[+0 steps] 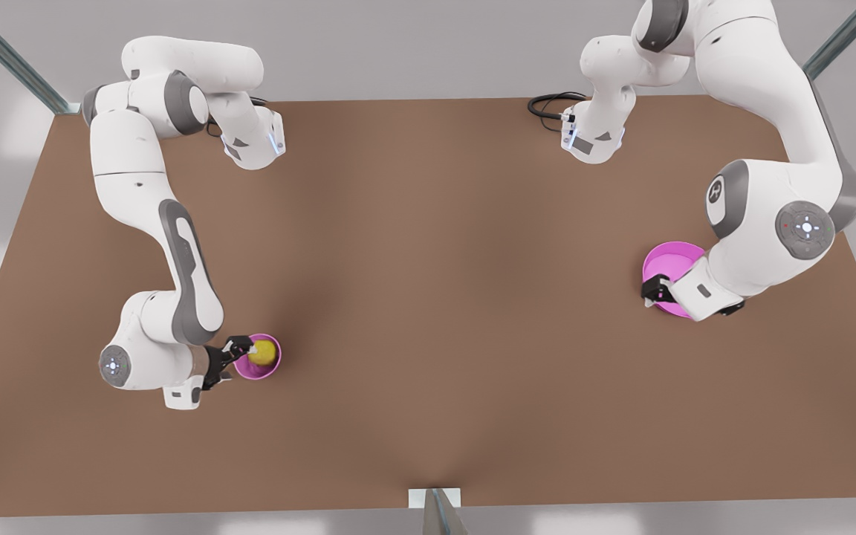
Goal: Use the left arm to pick up the apple from the plate, transfer it to the gripper of the right arm, and then use the right arm to place it into the bowl
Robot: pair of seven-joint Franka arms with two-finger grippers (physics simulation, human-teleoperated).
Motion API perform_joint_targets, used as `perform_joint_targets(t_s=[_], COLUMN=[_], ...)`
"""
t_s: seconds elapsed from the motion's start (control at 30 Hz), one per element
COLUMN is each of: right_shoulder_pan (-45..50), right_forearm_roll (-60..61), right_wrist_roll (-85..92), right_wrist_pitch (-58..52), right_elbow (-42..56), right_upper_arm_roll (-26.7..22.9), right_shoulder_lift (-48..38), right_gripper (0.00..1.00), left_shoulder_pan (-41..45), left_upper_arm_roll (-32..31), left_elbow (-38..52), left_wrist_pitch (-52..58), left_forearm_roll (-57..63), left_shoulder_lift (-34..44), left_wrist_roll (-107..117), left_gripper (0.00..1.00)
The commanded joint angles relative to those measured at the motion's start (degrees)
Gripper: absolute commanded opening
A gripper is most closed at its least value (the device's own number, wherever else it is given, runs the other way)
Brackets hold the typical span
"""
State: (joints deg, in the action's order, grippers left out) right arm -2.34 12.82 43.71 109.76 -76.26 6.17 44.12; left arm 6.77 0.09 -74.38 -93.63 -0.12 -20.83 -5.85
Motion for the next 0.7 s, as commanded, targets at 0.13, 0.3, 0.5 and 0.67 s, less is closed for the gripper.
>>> perform_joint_targets(t_s=[0.13,0.3,0.5,0.67], right_shoulder_pan=[5.8,0.0,0.1,0.2], right_forearm_roll=[-14.9,-16.2,-18.7,-18.8], right_wrist_roll=[-28.0,-45.6,-50.0,-49.2], right_wrist_pitch=[-12.8,-31.6,-26.1,-26.2], right_elbow=[6.7,10.6,3.0,3.3], right_upper_arm_roll=[1.1,1.0,0.5,1.0], right_shoulder_lift=[-17.9,-28.2,-30.3,-30.3], right_gripper=[1.00,1.00,1.00,1.00], left_shoulder_pan=[0.4,0.4,0.4,0.4], left_upper_arm_roll=[-0.1,-0.1,-0.1,-0.2], left_elbow=[0.1,0.8,1.0,1.0], left_wrist_pitch=[-0.5,-0.5,-0.4,-0.2], left_forearm_roll=[0.0,0.0,0.0,-0.1], left_shoulder_lift=[-0.3,-1.1,-1.2,-1.2], left_wrist_roll=[19.3,19.1,19.2,19.2], left_gripper=[1.00,1.00,1.00,1.00])
